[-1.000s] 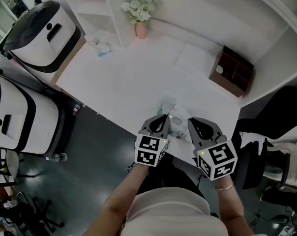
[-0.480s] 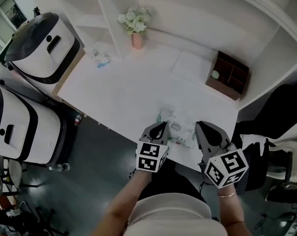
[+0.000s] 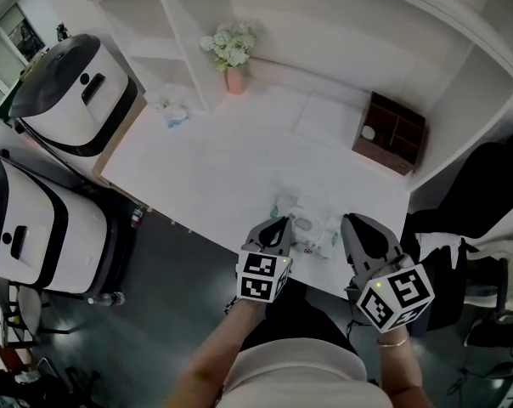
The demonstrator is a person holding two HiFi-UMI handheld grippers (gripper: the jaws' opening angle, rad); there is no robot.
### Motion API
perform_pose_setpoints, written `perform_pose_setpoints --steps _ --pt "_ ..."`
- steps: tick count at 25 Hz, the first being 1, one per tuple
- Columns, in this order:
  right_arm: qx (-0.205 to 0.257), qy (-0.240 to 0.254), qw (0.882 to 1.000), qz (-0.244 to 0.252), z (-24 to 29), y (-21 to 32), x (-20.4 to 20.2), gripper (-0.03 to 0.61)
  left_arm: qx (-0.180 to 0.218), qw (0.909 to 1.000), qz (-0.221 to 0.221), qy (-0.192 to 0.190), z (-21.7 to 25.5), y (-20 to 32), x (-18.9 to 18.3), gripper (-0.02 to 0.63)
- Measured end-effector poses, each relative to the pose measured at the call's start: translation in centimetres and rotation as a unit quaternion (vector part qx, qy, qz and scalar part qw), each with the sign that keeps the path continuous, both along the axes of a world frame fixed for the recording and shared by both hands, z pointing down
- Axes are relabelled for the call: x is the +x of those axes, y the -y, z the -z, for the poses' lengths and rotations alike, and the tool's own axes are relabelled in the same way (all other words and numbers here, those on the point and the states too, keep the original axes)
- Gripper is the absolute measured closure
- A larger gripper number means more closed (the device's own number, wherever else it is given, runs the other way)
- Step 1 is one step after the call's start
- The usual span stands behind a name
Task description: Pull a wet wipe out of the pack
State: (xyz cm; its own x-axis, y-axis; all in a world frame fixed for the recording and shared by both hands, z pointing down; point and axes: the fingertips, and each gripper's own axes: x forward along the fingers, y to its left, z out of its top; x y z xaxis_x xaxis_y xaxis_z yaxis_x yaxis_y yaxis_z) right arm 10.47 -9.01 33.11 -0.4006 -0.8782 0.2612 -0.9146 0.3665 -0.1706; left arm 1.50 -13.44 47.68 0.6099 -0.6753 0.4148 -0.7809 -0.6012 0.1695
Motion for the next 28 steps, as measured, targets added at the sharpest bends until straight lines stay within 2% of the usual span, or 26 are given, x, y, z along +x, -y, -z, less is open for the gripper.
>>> perform_pose_setpoints --steps 13,28 --pt "0.024 0.017 0.999 -0.016 1.3 -0.5 0.8 0.568 0.001 1.0000 0.000 0.004 0.0 0.1 0.0 0.618" --pt "0.038 0.001 0.999 -0.017 1.7 -0.7 1.1 0.569 0.000 1.0000 0.006 0.005 -0.2 -0.1 -0.1 0.618"
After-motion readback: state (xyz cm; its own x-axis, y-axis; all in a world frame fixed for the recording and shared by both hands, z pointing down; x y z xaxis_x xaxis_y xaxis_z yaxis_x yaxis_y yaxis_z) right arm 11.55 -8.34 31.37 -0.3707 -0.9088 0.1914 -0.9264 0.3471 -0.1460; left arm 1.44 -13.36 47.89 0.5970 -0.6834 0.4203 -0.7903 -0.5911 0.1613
